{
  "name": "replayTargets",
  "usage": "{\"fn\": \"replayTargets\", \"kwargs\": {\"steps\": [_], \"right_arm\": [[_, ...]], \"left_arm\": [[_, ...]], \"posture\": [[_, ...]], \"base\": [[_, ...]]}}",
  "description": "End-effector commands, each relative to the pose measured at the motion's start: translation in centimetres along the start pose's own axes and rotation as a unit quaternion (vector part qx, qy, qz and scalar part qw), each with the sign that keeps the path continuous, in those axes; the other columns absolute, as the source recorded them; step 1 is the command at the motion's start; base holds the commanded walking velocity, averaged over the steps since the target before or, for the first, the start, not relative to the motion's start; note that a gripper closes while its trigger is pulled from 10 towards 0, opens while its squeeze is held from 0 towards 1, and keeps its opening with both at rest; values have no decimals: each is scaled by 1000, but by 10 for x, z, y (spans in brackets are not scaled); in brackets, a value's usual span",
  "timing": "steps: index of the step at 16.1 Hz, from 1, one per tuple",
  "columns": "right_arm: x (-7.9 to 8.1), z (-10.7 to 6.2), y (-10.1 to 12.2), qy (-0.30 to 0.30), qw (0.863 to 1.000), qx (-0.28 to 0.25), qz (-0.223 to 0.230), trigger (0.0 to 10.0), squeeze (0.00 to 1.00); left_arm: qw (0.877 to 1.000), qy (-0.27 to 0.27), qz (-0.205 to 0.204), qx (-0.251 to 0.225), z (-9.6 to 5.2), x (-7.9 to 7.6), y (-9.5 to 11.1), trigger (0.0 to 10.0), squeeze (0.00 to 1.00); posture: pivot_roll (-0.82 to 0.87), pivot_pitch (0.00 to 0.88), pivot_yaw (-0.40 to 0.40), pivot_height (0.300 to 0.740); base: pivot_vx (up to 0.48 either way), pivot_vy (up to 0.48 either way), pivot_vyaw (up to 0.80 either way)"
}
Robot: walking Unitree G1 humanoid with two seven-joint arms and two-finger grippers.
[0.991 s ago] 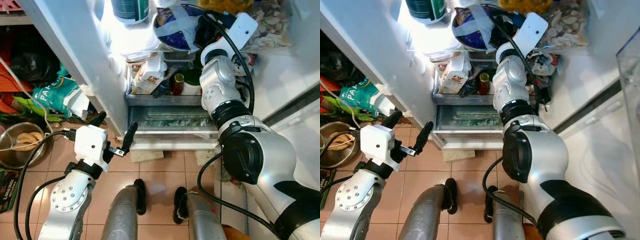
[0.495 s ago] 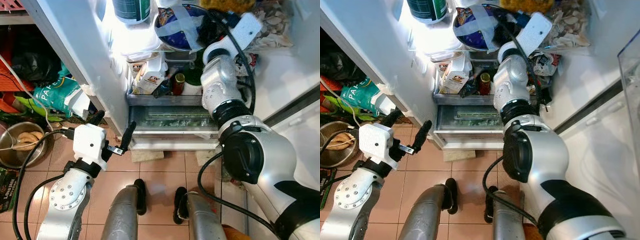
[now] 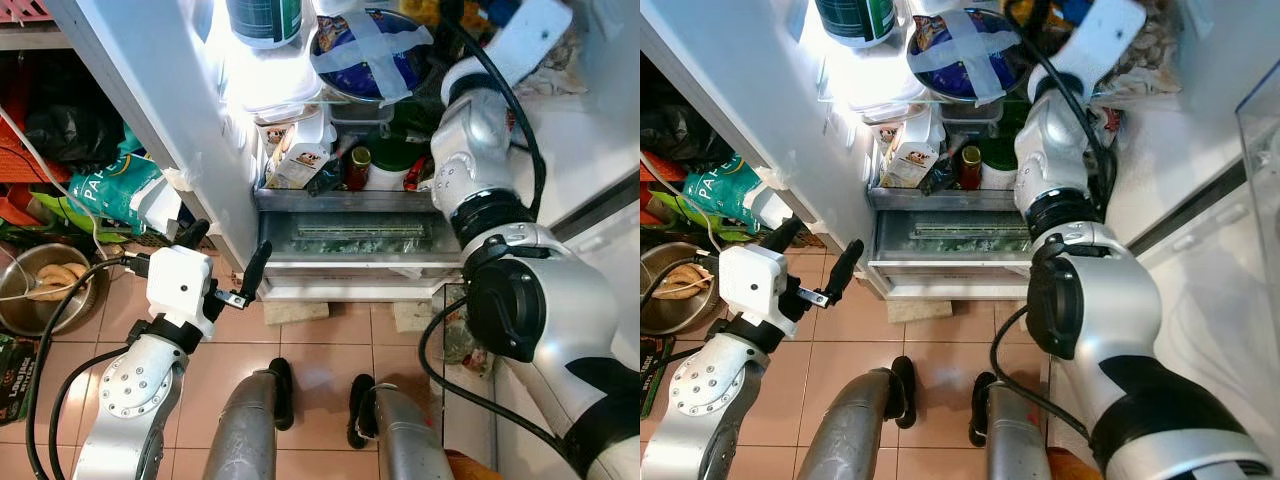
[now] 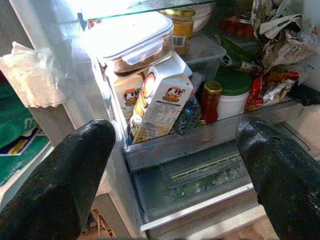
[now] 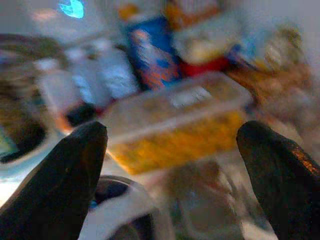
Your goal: Restocking fridge
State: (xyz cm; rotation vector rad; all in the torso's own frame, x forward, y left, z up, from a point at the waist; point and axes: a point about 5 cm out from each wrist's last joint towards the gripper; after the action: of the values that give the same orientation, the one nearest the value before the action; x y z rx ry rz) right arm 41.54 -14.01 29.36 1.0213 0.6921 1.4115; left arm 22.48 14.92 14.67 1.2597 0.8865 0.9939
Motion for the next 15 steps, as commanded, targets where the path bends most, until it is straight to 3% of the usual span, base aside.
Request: {"fn": "replayTargets", "kwargs": {"steps": [1,6,10,13,15], "right_arm": [[-2,-2,0,18,1000,-15,-14,10000,1000],[-41,-21,-6,83,994,-40,-60,10000,1000],[-55,-40,-5,125,989,-37,-69,10000,1000],[-53,-58,-16,201,977,-6,-67,10000,1000],[-39,-85,-42,300,950,68,-47,10000,1000]], "left_arm": [[1000,0,0,9,-3,2,-4,10000,0],[1000,-3,0,8,1,6,-5,10000,0],[1000,-9,1,2,9,8,-5,10000,0],[1000,-9,2,0,9,10,-5,10000,0],[1000,-6,5,-1,9,12,-6,10000,0]], "posture": [[248,278,70,740],[211,261,92,740],[193,237,97,740],[194,225,90,740],[198,216,84,740]], "base": [[0,0,0],[0,0,0],[0,0,0],[0,0,0],[0,0,0]]}}
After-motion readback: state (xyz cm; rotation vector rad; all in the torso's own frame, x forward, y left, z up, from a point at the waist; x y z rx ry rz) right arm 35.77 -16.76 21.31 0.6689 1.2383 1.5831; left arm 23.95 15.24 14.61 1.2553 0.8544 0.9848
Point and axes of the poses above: a point about 5 cm out from each wrist's last joint towards the gripper, its own z axis pointing out of the wrist towards the gripper, its own y axis along the axis of the wrist's last joint, x = y × z, and after that the axes turned 8 degrees about -z, right-handed
